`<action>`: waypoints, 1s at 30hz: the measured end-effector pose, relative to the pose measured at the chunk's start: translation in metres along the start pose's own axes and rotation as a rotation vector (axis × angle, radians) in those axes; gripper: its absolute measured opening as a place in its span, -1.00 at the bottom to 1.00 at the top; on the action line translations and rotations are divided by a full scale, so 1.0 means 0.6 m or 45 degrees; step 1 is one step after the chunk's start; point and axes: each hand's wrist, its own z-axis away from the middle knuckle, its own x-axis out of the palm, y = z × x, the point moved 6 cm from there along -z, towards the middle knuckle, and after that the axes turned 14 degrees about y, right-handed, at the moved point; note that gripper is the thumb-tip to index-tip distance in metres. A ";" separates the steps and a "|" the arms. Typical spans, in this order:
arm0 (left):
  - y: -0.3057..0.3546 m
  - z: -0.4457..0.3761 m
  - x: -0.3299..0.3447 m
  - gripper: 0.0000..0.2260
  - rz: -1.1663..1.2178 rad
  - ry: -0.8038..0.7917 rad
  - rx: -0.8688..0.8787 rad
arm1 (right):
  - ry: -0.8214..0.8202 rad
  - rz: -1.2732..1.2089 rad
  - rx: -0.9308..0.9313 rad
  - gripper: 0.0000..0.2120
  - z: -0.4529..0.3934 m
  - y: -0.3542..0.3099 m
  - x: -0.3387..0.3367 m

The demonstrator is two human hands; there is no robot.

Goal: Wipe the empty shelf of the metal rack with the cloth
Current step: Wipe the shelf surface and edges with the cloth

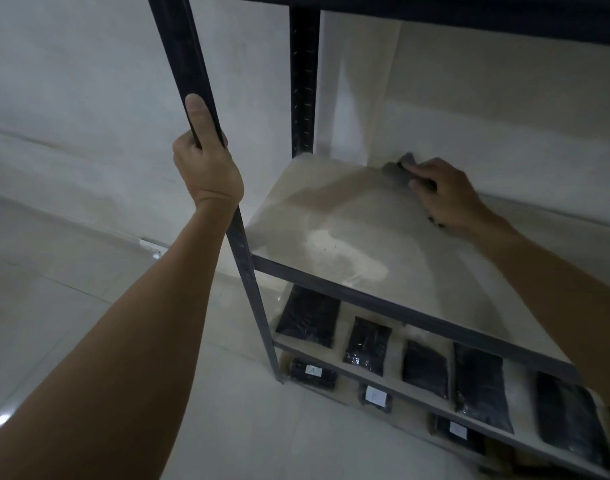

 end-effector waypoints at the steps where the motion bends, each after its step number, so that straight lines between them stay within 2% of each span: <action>1: 0.000 -0.001 0.000 -0.47 -0.004 0.004 0.001 | -0.024 0.091 0.050 -0.59 -0.001 0.018 0.006; 5: 0.001 -0.004 -0.001 -0.48 0.023 0.007 -0.002 | 0.016 0.088 0.019 -0.60 0.048 -0.005 0.031; 9: 0.003 0.000 0.000 -0.49 0.036 -0.003 -0.007 | -0.039 -0.003 -0.127 -0.56 0.103 -0.073 0.039; 13: 0.006 -0.001 -0.002 -0.47 0.022 0.000 -0.009 | -0.070 -0.098 -0.249 -0.60 0.147 -0.133 0.039; 20: 0.006 0.000 -0.007 -0.46 -0.040 0.011 -0.020 | -0.110 -0.306 -0.284 -0.63 0.203 -0.199 0.041; 23: 0.008 0.001 -0.006 -0.46 -0.034 -0.005 -0.019 | -0.187 -0.435 -0.238 -0.63 0.222 -0.227 0.046; 27: -0.007 -0.006 -0.011 -0.37 -0.072 0.017 0.033 | -0.181 -0.584 -0.118 -0.64 0.153 -0.181 0.026; 30: -0.011 -0.005 -0.008 -0.35 -0.068 0.019 0.029 | -0.128 -0.283 -0.004 -0.63 0.050 -0.093 0.045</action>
